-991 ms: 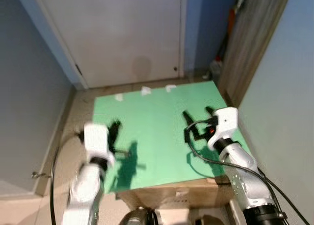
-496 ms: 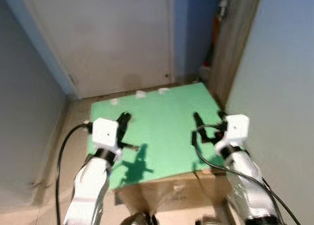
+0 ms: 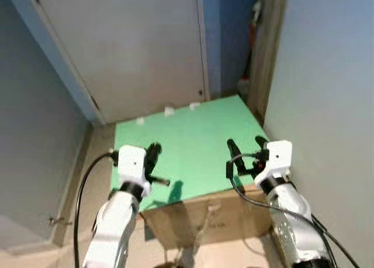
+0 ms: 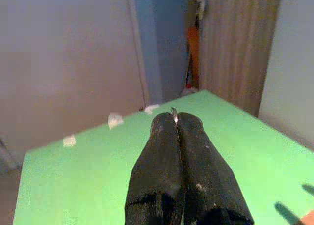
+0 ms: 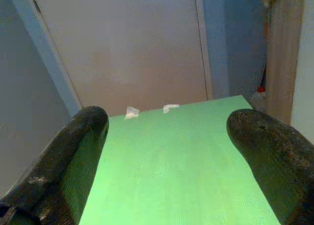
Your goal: Hang keys on a hook
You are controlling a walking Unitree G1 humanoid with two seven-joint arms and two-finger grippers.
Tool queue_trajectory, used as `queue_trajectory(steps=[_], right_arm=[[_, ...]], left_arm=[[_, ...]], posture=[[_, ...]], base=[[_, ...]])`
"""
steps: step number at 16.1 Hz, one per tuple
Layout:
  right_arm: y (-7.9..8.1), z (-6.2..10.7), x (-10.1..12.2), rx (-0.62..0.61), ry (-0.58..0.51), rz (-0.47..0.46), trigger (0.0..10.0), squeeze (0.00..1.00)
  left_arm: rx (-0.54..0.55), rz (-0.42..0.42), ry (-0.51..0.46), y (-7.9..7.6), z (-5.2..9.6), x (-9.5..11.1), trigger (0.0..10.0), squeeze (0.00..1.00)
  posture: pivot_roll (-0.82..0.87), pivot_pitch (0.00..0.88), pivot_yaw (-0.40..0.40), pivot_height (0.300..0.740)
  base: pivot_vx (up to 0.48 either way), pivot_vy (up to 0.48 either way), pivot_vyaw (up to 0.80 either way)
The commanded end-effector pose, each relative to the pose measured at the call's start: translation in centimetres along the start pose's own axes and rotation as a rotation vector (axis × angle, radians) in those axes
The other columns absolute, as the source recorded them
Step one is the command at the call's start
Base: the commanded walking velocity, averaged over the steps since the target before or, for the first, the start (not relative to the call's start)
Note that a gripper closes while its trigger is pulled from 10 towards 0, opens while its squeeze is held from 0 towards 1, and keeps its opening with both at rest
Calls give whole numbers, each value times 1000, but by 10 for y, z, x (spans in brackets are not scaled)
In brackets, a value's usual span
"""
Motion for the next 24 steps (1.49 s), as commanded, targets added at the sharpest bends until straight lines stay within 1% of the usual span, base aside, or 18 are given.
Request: queue_trajectory(steps=[1,2,4,5,6,9,12,16,18,20,21,24], right_arm=[[5,-2,-1,18,5,-18,10000,0],[3,-2,-2,18,13,-27,10000,0],[2,-1,-4,16,23,-33,10000,0],[0,-1,-6,15,32,-44,10000,0],[0,0,-7,15,35,-46,10000,0],[1,-2,-10,24,50,-55,10000,0],[2,-3,-11,33,60,-61,10000,0],[2,-2,-13,41,68,-65,10000,0],[3,-2,-14,48,73,-57,10000,0],[4,-2,-14,55,71,-29,10000,0],[4,-2,-18,49,98,-31,10000,0],[4,-1,-20,48,104,-41,10000,0]], left_arm=[[13,-29,-16,4,-1,4,0,0],[13,-37,-19,2,-3,5,0,0],[27,-27,-14,3,-5,4,0,0],[41,29,-23,3,-5,3,0,0],[47,29,-25,3,-4,4,0,0],[63,17,-41,6,-7,7,0,0],[61,-5,-39,5,-7,6,0,0],[71,0,-41,5,-10,6,0,0],[78,-14,-44,8,-11,7,0,0],[79,-38,-54,9,-11,9,0,0],[77,-35,-58,9,-11,10,0,0],[53,-41,-62,4,-11,10,0,0]], posture=[[-184,0,141,740],[-184,0,141,740],[-191,0,141,740],[-190,0,139,740],[-190,0,140,740],[-185,0,137,740],[-183,0,132,740],[-180,0,128,740],[-180,0,127,740],[-181,0,130,740],[-182,0,131,740],[-188,0,134,740]], base=[[0,0,0],[0,0,0],[0,0,0],[0,0,0],[0,0,0],[0,0,0],[0,0,0],[-272,-282,0],[-259,-259,0],[0,0,0],[0,0,0],[0,0,-552]])
Point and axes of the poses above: a point about 5 cm out from each wrist's last joint towards the gripper, its own z axis pointing back from the gripper into the wrist, its own x axis along the axis of the wrist's last joint, y = z × x, the point moved 5 cm from there along -z, pointing out of the wrist towards the gripper, and after that the axes turned 3 degrees about z, right-handed, at the moved point
